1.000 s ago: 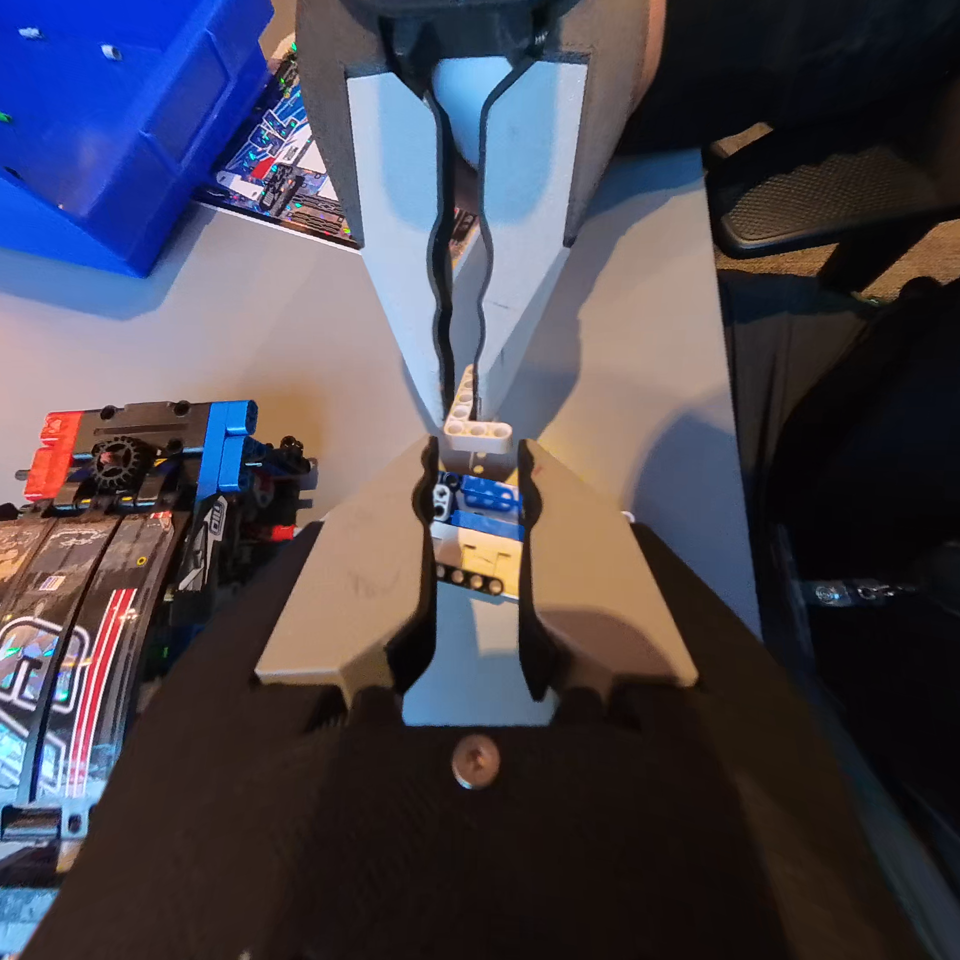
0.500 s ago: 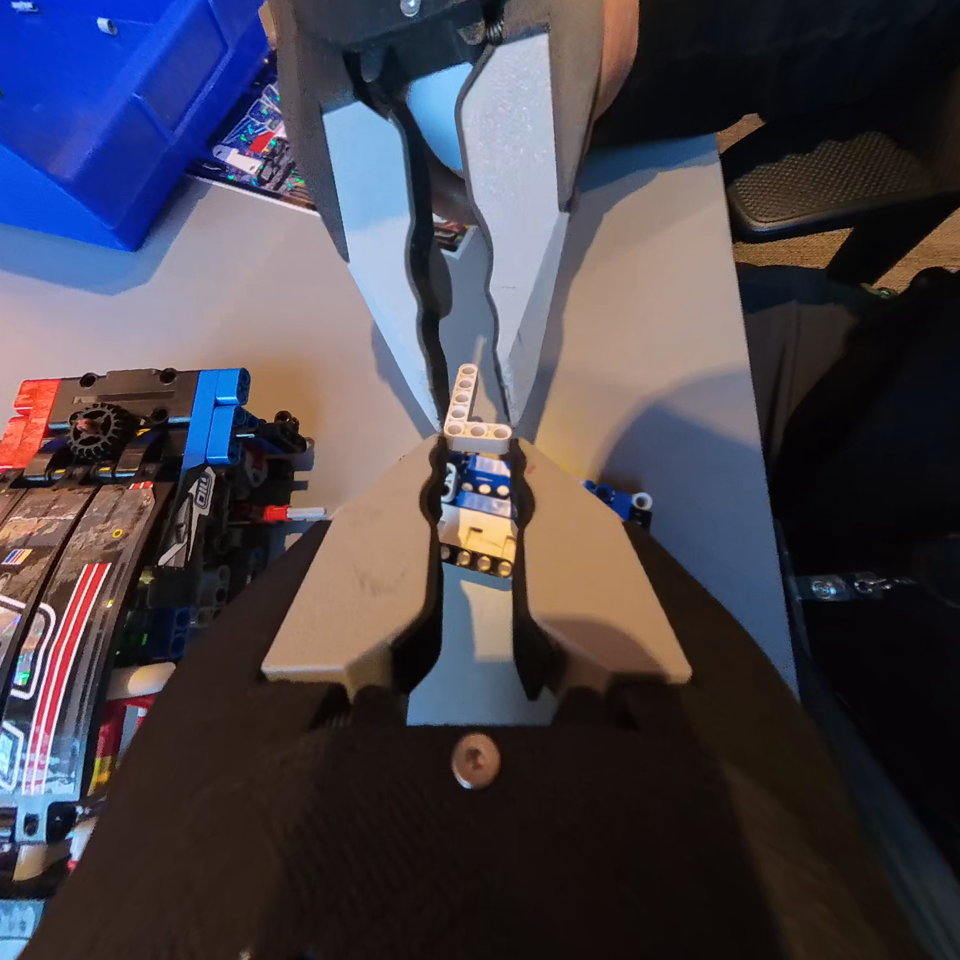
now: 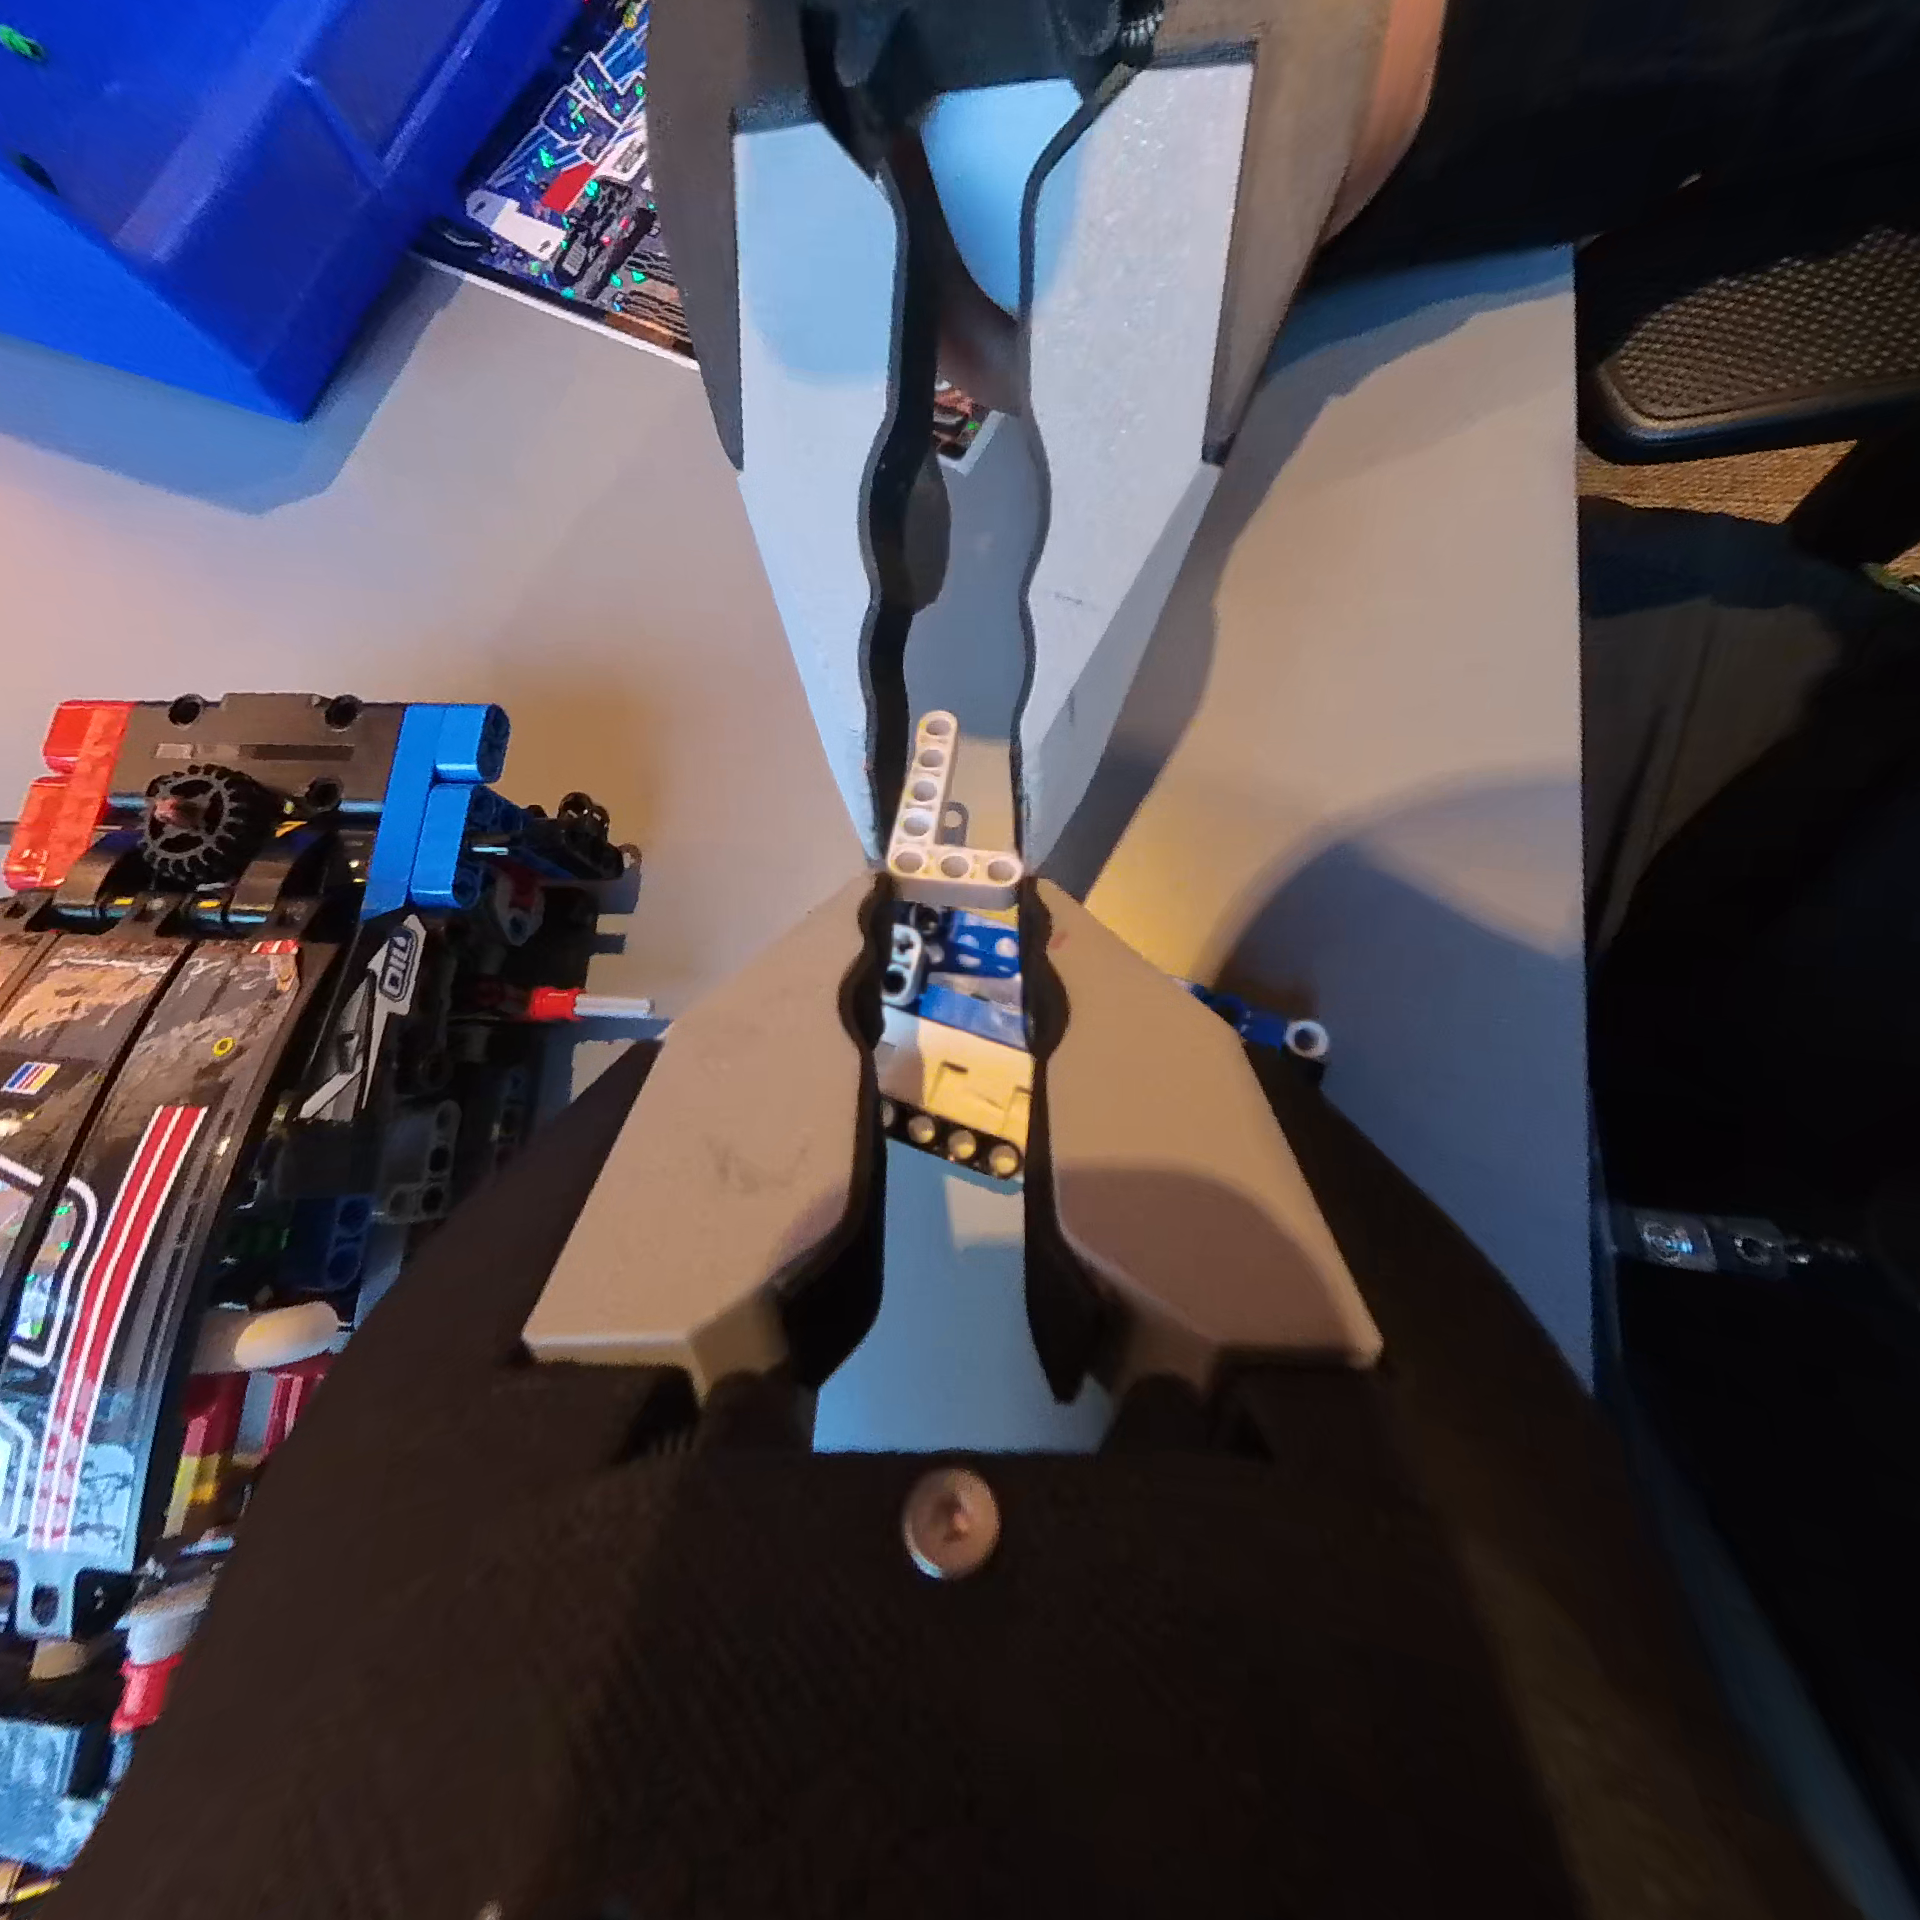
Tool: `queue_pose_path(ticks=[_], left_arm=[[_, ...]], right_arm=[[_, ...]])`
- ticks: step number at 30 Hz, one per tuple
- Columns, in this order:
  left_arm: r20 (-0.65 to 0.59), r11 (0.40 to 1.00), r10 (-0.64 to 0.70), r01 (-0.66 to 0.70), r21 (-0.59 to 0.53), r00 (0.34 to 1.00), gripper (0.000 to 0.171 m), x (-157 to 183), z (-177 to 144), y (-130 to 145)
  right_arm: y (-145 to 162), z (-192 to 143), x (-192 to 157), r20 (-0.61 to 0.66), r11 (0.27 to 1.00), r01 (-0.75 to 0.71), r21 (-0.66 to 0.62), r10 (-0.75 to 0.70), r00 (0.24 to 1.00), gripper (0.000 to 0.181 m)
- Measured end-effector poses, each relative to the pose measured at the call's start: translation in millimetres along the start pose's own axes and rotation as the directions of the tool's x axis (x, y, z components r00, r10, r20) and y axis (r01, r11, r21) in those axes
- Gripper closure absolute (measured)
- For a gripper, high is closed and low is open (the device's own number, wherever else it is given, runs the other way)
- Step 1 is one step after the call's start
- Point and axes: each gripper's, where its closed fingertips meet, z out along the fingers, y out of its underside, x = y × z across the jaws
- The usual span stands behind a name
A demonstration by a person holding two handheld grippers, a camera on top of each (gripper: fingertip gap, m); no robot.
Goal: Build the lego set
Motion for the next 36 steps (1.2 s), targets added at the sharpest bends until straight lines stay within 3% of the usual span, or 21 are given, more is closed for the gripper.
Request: queue_pose_path(ticks=[3,5,13,21,28,36], left_arm=[[-0.018,1.000,0.012,-0.012,-0.015,1.000,0.154,1.7,0.7,2.6],[0.004,1.000,0.021,-0.021,-0.005,1.000,0.164,-1.6,0.2,3.0],[-0.047,0.998,-0.043,0.044,0.034,0.998,0.169,0.2,-0.6,-0.5],[-0.006,0.997,-0.072,0.071,-0.039,0.997,0.141,-21.2,-11.5,17.0],[-0.177,0.991,-0.123,0.112,-0.073,0.976,0.146,-15.7,2.2,22.2],[-0.177,0.995,-0.082,0.071,-0.068,0.981,0.154,-12.9,14.5,20.0]], right_arm=[[5.1,-2.6,4.7,-0.032,0.999,0.030,-0.029,-0.031,0.999,0.174],[5.9,-5.7,8.0,-0.061,0.998,0.060,-0.032,-0.062,0.996,0.173],[8.9,-1.7,14.4,-0.094,0.997,0.052,-0.064,-0.057,0.994,0.176],[17.5,-5.6,23.3,-0.116,0.989,0.032,-0.144,-0.049,0.992,0.176],[29.2,-1.8,28.1,-0.102,0.958,0.020,-0.285,-0.051,0.993,0.176],[16.9,-8.7,30.9,-0.076,0.960,-0.006,-0.279,-0.016,0.997,0.176]])
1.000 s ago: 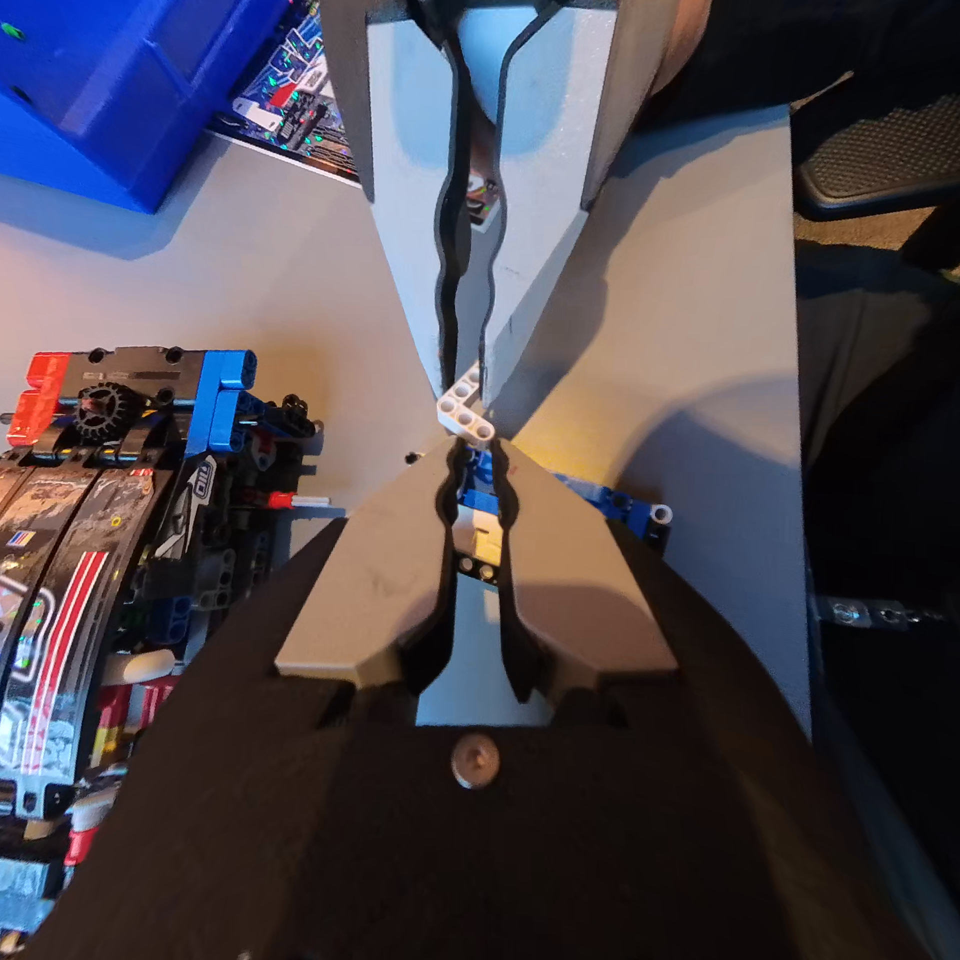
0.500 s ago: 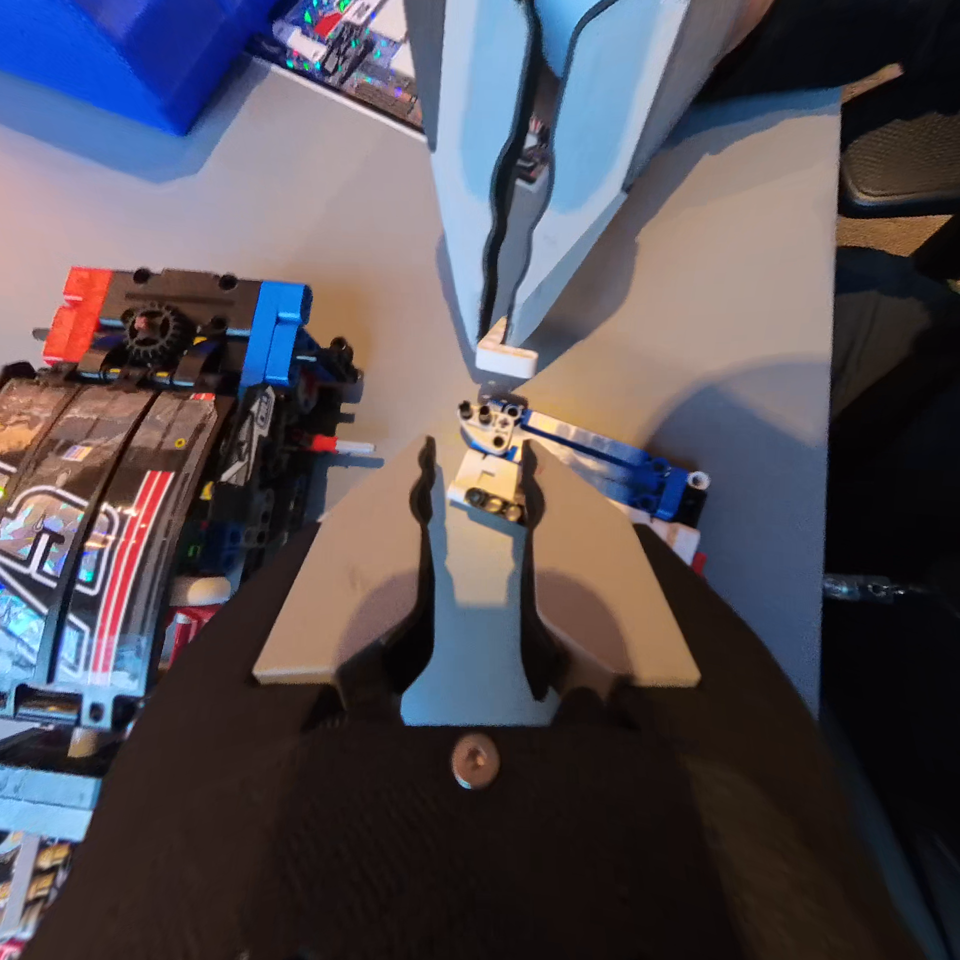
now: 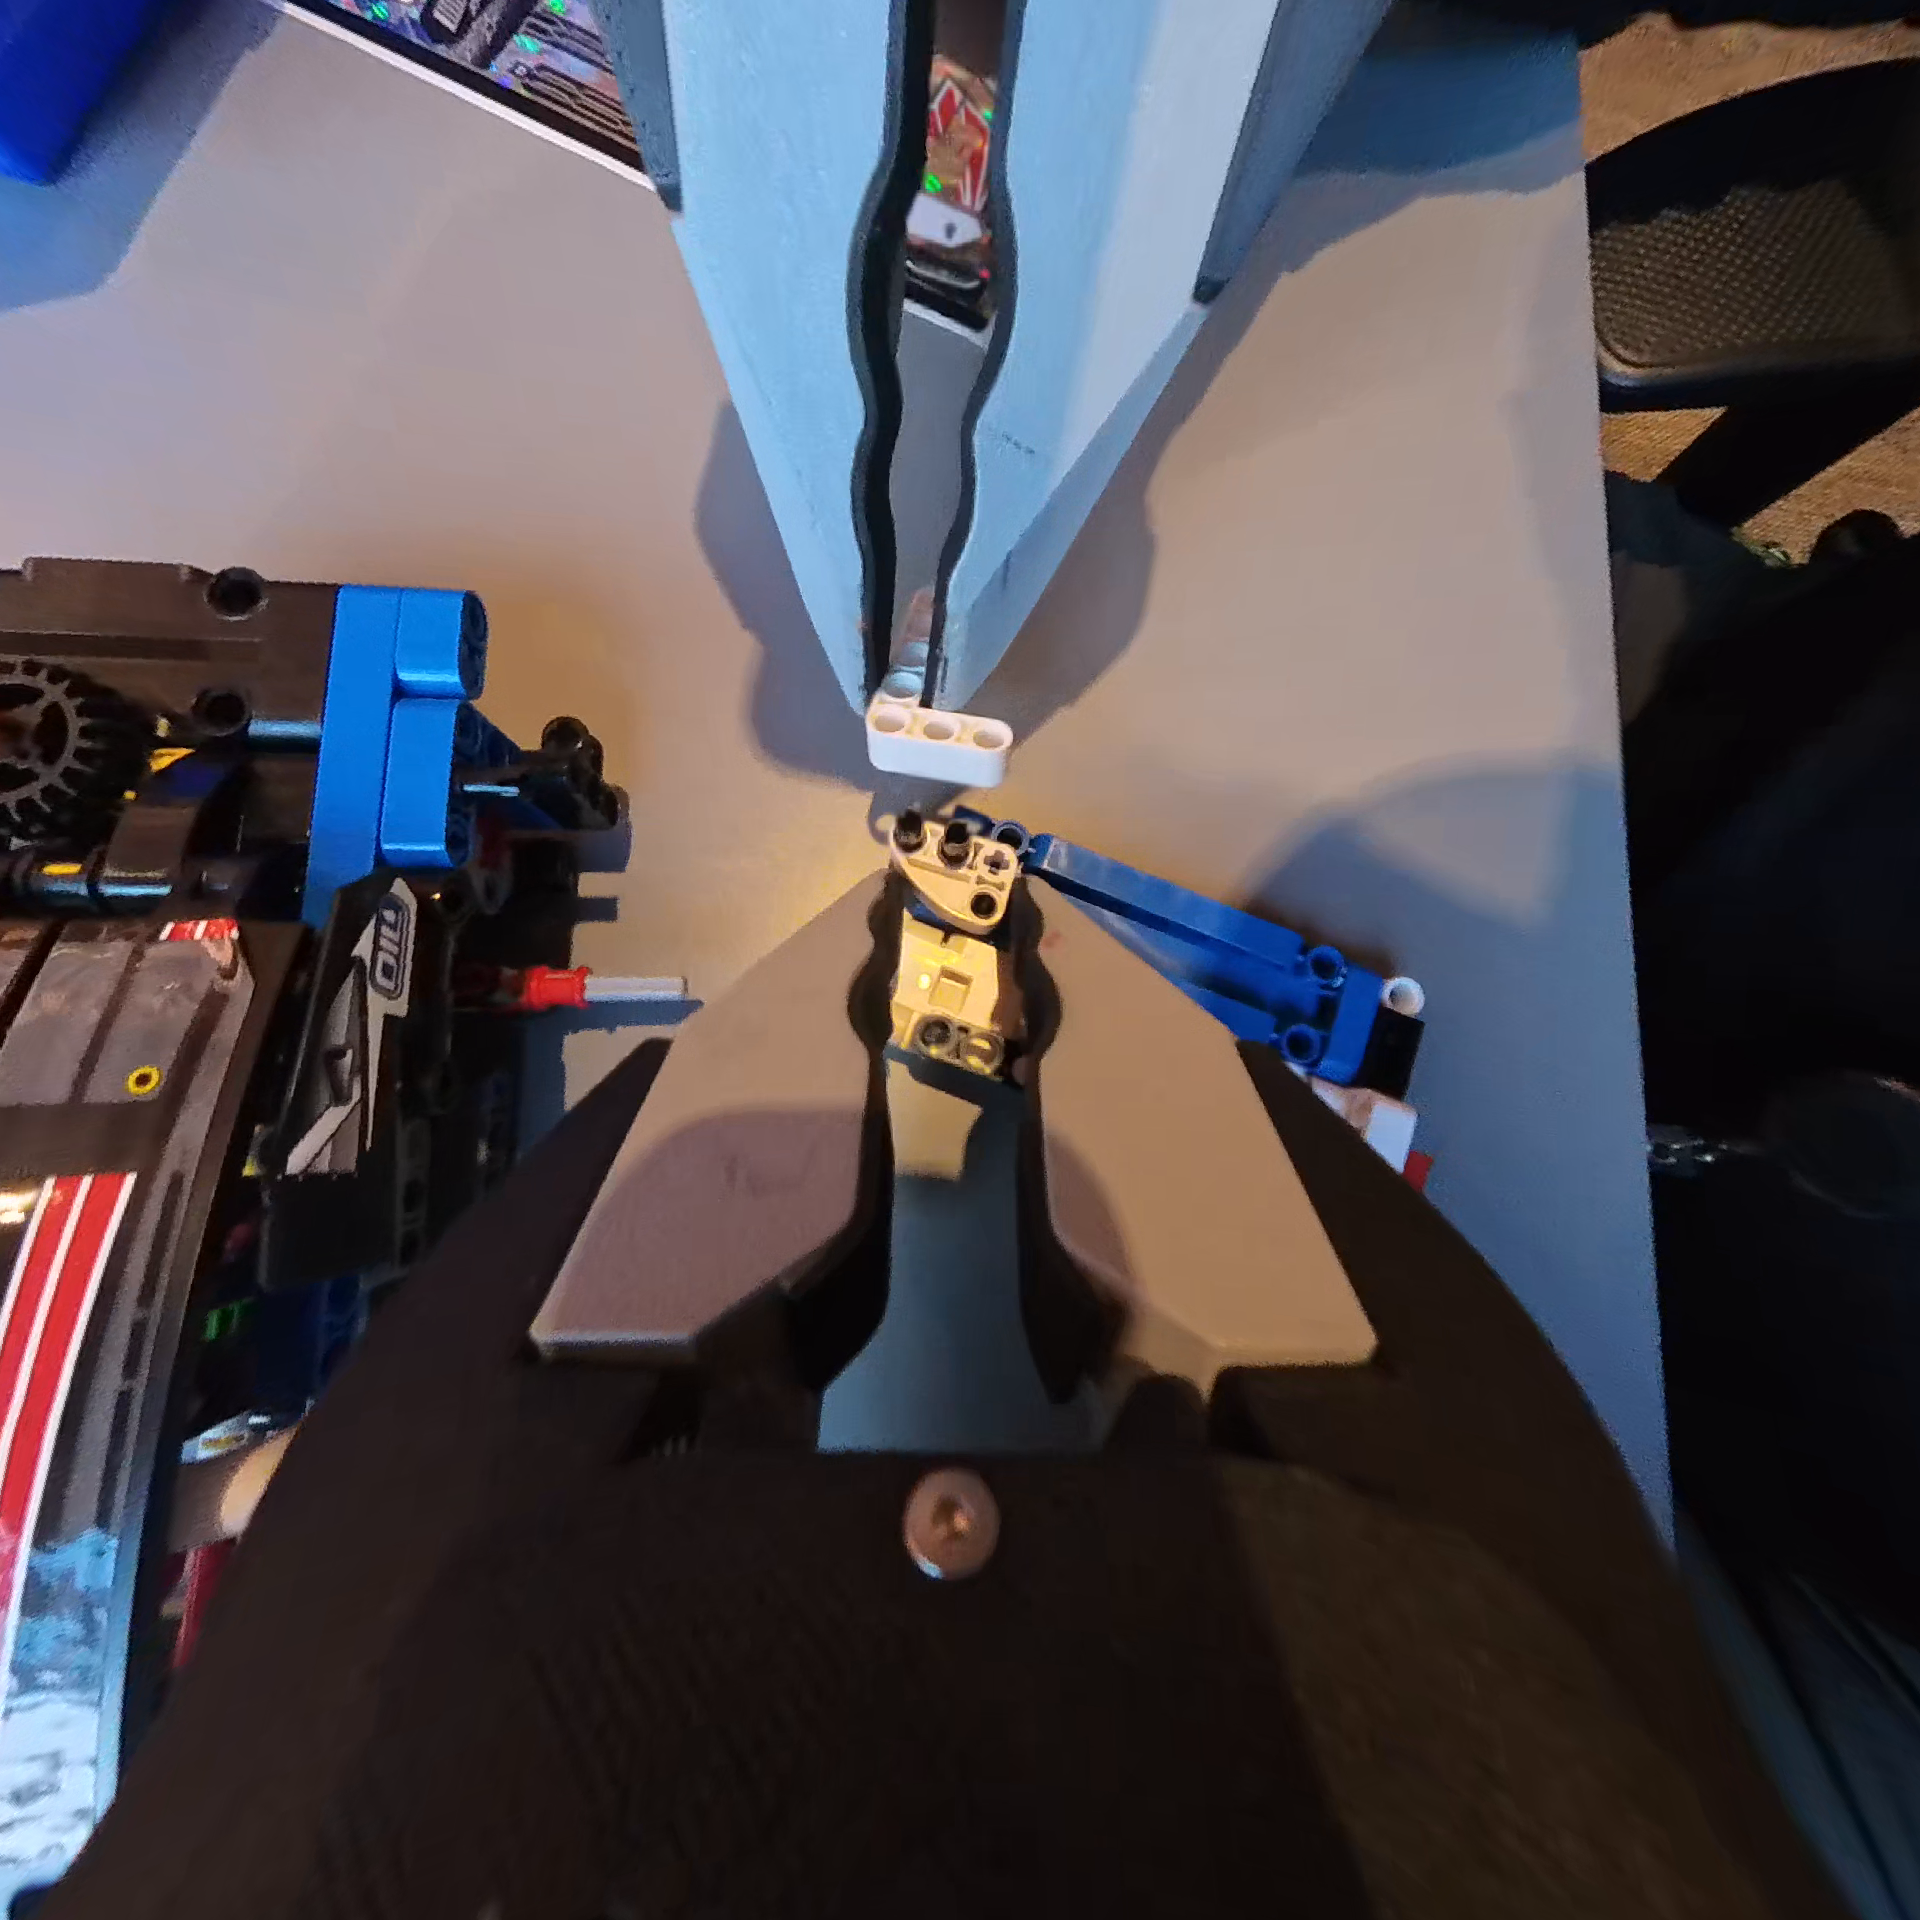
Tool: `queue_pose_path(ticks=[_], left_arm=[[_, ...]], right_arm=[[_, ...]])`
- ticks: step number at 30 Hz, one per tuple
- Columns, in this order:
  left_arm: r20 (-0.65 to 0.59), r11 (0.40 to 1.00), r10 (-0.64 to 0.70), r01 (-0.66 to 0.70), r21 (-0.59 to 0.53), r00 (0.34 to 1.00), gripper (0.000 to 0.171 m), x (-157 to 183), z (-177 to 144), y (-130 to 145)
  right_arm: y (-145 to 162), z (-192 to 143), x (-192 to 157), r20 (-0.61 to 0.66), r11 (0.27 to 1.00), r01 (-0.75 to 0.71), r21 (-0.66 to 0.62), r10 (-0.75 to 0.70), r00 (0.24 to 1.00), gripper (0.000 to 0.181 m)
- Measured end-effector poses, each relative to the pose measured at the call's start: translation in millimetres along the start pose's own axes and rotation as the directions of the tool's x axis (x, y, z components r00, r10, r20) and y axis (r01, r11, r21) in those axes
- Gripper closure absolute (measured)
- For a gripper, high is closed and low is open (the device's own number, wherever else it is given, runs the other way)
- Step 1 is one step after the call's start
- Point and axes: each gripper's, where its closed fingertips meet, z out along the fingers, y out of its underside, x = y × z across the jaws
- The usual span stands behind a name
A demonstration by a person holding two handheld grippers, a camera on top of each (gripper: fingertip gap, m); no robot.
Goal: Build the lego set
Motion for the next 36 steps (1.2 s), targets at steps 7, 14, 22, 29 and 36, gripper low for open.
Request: queue_pose_path(ticks=[7,14,22,29,36], left_arm=[[0.000,0.998,-0.016,0.016,0.065,1.000,0.154,-0.3,3.7,-5.7],[-0.011,0.994,-0.035,0.036,0.107,0.999,0.154,0.4,5.5,-8.3],[-0.002,0.993,-0.025,0.025,0.111,1.000,0.153,-0.3,5.8,-9.1],[0.014,0.994,-0.023,0.021,0.111,1.000,0.153,-0.9,6.1,-9.6],[0.013,0.993,-0.028,0.026,0.115,1.000,0.154,-0.3,6.1,-9.4]], right_arm=[[-3.0,1.0,2.4,-0.034,0.991,0.054,-0.126,-0.059,0.998,0.176],[-3.7,3.1,1.2,-0.035,0.958,0.131,-0.255,-0.144,0.989,0.176],[-0.6,-0.8,4.9,-0.049,0.911,0.178,-0.372,-0.211,0.976,0.176],[1.2,-1.4,6.5,-0.040,0.870,0.183,-0.458,-0.227,0.973,0.176],[0.5,-0.9,5.4,-0.009,0.850,0.190,-0.491,-0.223,0.975,0.177]])
